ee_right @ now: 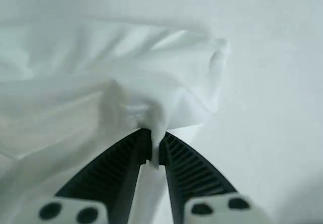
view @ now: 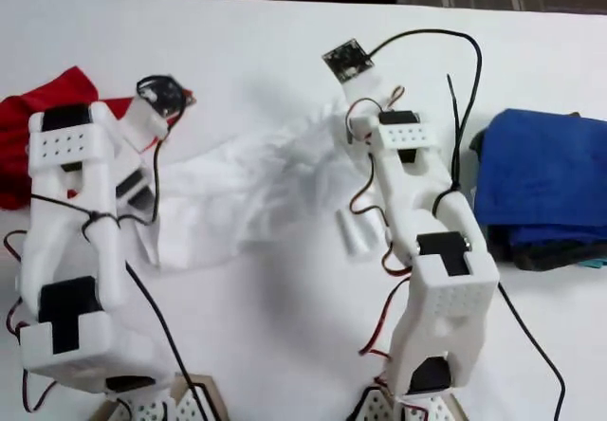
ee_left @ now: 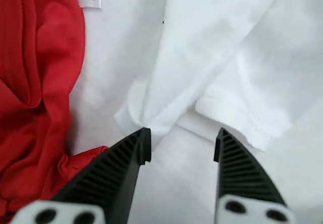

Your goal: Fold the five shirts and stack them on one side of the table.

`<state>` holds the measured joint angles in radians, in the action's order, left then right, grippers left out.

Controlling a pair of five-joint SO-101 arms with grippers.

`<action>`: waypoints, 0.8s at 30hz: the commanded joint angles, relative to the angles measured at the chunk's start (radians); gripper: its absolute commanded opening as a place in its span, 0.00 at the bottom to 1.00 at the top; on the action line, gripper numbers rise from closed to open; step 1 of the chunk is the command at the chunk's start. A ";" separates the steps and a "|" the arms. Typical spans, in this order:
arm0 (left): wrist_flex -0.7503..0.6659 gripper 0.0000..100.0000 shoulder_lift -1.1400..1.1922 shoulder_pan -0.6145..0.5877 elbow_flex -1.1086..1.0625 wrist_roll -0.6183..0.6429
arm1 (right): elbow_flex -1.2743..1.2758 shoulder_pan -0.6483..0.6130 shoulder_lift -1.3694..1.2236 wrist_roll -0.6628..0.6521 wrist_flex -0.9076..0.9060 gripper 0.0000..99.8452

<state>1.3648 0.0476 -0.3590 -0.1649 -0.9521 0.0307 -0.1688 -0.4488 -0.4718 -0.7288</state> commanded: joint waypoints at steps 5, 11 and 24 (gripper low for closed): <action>0.000 0.24 -0.002 -0.005 -0.001 -0.012 | -0.008 -0.008 0.007 0.006 0.021 0.02; -0.106 0.24 -0.002 -0.008 -0.076 -0.009 | -0.008 -0.008 0.007 0.006 0.021 0.02; -0.110 0.02 -0.005 -0.011 -0.064 -0.006 | -0.031 -0.007 -0.051 0.006 0.033 0.02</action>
<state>1.2559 0.0506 -0.3590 -0.2386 -0.9521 0.0307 -0.1688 -0.5056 -0.4718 -0.7119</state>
